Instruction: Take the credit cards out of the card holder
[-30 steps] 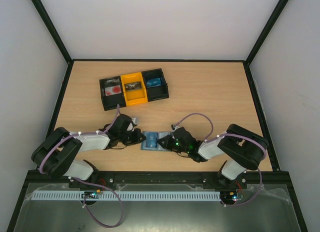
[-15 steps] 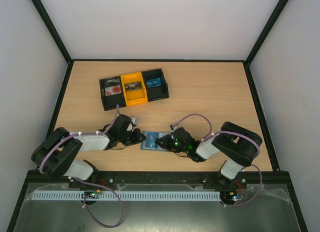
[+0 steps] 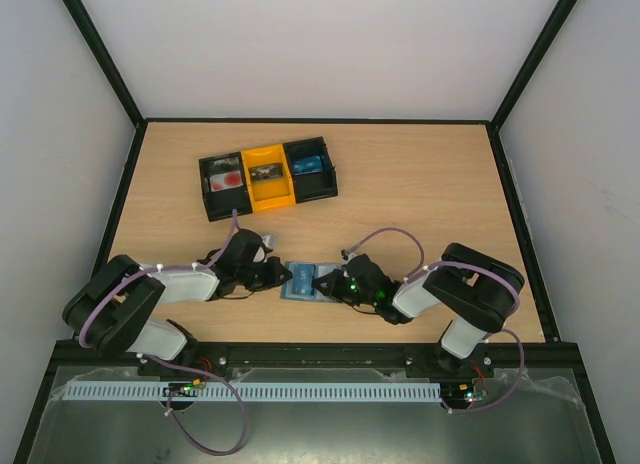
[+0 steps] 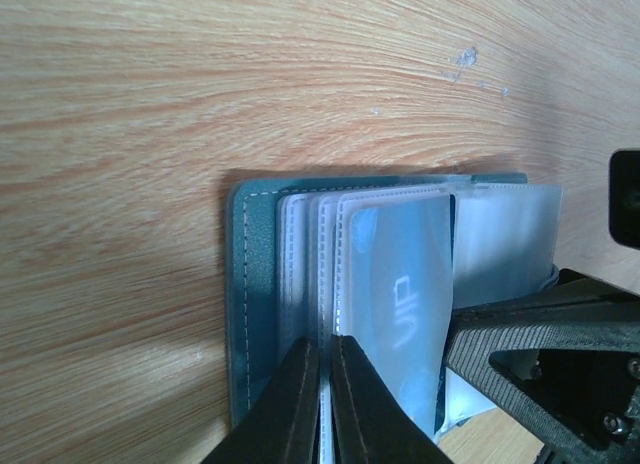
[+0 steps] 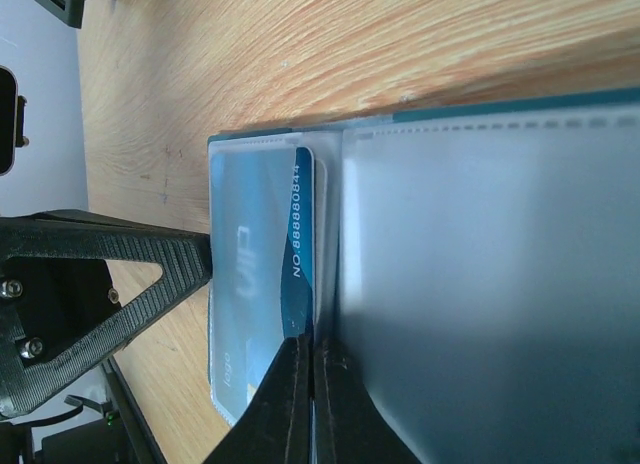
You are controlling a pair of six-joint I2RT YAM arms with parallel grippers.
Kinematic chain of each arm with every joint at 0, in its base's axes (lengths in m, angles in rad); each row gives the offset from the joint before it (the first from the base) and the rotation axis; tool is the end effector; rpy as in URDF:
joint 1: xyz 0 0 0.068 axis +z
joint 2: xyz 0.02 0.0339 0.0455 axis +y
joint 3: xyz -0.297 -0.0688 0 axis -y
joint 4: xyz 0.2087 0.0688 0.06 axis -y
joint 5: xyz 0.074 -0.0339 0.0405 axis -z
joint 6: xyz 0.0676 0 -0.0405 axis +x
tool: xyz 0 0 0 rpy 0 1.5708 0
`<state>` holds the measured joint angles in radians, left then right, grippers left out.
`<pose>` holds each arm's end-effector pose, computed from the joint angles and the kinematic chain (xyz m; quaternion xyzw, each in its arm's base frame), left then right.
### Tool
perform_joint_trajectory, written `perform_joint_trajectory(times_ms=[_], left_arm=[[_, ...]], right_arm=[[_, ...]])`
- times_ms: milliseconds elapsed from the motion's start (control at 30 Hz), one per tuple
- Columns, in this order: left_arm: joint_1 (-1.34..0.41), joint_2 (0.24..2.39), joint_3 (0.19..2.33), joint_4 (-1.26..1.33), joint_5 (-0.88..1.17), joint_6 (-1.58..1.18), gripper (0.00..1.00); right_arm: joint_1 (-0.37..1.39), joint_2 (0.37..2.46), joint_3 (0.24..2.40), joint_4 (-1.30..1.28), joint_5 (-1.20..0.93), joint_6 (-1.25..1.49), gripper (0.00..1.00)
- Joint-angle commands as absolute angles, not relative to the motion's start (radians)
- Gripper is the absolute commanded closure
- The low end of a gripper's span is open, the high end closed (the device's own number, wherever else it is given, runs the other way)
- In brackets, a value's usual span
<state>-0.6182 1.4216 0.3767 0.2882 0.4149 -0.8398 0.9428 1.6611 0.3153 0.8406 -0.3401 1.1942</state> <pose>0.1727 -0.1563 0.1635 -0.0183 0.9021 -0.3991 0.1630 0.1418 0.2336 0.1526 0.0212 0.8530 0.5090 0.1132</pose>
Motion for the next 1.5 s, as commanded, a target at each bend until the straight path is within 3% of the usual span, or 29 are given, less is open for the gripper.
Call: perform_joint_trajectory(times_ms=[0,167,433,633,1200,1467], left_arm=[[-0.631,1.422,0.377,0.129,0.388,-0.828,0.92],[-0.630,1.363,0.435,0.035,0.374,-0.817,0.83],[-0.631,1.334,0.454,0.028,0.392,-0.825,0.80],[-0.630,1.281,0.458,0.090,0.448,-0.862,0.73],[-0.634,1.462,0.397,0.233,0.448,-0.862,0.97],[-0.634,1.483,0.372,0.202,0.400,-0.855,0.97]], right_arm=[[0.937,1.630,0.300,0.816,-0.299,1.186,0.98],[0.936,1.594,0.283,0.797,-0.286,1.190,0.98],[0.937,1.553,0.311,0.758,-0.304,1.166,0.98],[0.937,1.552,0.340,0.752,-0.314,1.160,0.87],[0.932,1.658,0.368,0.762,-0.311,1.151,0.82],[0.925,1.715,0.374,0.832,-0.349,1.169,0.82]])
